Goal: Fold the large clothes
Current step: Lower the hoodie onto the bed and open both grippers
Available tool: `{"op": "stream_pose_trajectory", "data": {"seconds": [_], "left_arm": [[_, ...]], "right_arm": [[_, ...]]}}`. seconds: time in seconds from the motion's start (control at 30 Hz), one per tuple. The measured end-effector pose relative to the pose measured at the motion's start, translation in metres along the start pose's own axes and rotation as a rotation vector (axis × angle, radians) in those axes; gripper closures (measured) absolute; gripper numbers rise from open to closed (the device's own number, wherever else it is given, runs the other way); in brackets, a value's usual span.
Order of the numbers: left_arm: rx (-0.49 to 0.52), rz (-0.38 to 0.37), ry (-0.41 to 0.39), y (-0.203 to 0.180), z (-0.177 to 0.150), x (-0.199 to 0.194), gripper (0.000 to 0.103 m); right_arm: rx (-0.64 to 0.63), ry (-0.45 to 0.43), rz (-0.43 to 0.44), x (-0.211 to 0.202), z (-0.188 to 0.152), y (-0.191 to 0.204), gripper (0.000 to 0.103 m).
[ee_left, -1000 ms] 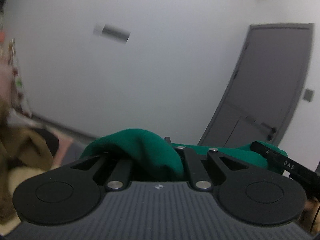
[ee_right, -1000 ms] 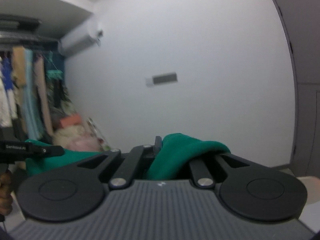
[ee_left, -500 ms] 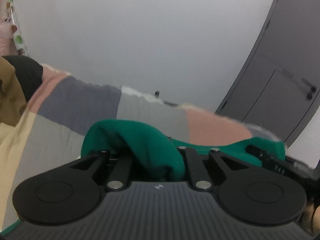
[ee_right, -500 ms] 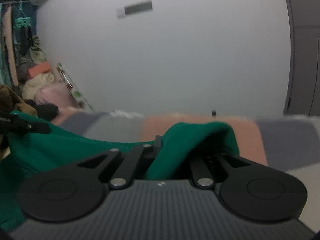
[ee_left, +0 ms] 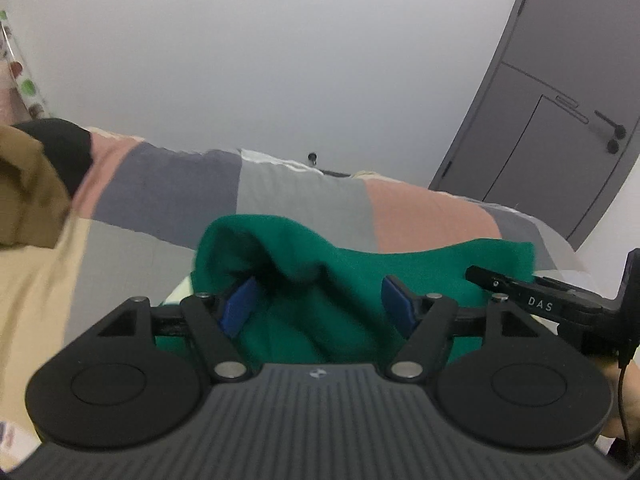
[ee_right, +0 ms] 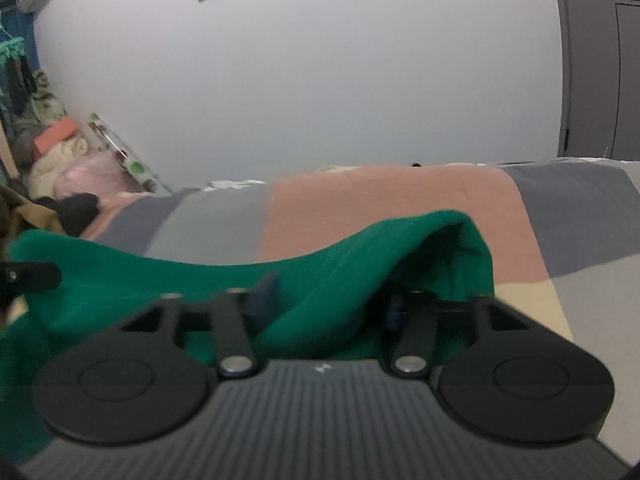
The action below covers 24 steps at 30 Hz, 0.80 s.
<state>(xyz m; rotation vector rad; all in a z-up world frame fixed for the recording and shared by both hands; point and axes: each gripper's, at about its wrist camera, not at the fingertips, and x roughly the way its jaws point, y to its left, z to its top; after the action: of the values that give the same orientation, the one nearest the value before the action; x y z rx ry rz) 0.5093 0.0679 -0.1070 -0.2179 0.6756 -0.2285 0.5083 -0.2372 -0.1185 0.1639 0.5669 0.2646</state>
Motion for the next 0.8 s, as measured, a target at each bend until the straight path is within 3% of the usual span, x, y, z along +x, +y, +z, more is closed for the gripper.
{"op": "stream_pose_trajectory", "data": {"seconds": [0.2,0.5,0.8], "left_arm": [[0.040,0.030,-0.057,-0.014,-0.029,-0.076,0.028],[0.011,0.023,-0.127,-0.054,-0.098,-0.217,0.028],[0.025,-0.026,-0.105,-0.089,-0.171,-0.295,0.028]], "right_arm": [[-0.010,-0.027,-0.011,-0.060,-0.013,0.013,0.040],[-0.032,-0.107,-0.016,-0.200,-0.044,0.043,0.040],[-0.010,-0.063,0.012,-0.317,-0.101,0.068,0.040]]}}
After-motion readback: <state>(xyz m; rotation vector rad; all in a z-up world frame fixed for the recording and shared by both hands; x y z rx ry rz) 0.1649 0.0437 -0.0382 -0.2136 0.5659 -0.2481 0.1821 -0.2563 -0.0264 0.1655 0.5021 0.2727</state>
